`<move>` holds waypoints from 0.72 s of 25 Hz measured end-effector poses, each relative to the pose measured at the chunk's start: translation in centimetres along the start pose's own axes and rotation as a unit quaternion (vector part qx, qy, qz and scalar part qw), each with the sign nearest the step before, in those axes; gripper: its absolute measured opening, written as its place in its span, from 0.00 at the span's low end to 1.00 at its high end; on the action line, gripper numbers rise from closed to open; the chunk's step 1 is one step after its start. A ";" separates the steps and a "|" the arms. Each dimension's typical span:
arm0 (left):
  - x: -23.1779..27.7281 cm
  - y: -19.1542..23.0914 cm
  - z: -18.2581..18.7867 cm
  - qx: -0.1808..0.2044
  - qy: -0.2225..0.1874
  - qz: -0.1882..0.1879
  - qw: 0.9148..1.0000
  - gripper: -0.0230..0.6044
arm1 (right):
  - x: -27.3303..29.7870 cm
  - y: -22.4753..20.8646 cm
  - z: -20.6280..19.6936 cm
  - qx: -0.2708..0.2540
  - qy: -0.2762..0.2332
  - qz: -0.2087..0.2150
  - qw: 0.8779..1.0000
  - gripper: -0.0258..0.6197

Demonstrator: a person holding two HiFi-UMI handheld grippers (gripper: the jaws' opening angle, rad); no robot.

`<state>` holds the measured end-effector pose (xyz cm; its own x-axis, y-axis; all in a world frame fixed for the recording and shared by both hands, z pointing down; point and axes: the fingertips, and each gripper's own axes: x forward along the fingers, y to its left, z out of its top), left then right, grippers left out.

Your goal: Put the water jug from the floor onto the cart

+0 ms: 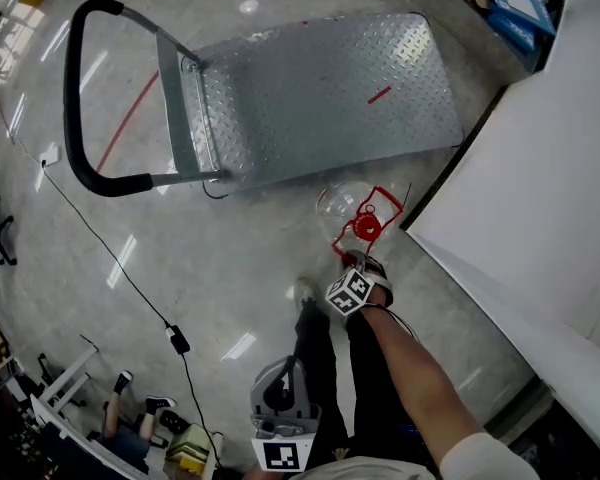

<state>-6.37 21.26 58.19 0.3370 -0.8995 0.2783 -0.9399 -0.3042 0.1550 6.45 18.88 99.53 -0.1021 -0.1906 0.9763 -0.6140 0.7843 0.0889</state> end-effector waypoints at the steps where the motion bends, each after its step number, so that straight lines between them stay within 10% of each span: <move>1: 0.0 0.1 0.0 0.000 0.000 0.001 1.000 0.04 | 0.1 0.0 0.2 -0.004 0.000 -0.003 1.000 0.12; 18: -0.8 1.1 0.2 -0.013 -0.010 0.008 1.000 0.04 | -2.6 0.0 -0.2 -0.010 -0.006 0.002 1.000 0.11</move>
<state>-7.69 21.59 57.95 0.3202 -0.9106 0.2615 -0.9435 -0.2817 0.1743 6.90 19.54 97.01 -0.1144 -0.1946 0.9742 -0.5980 0.7965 0.0889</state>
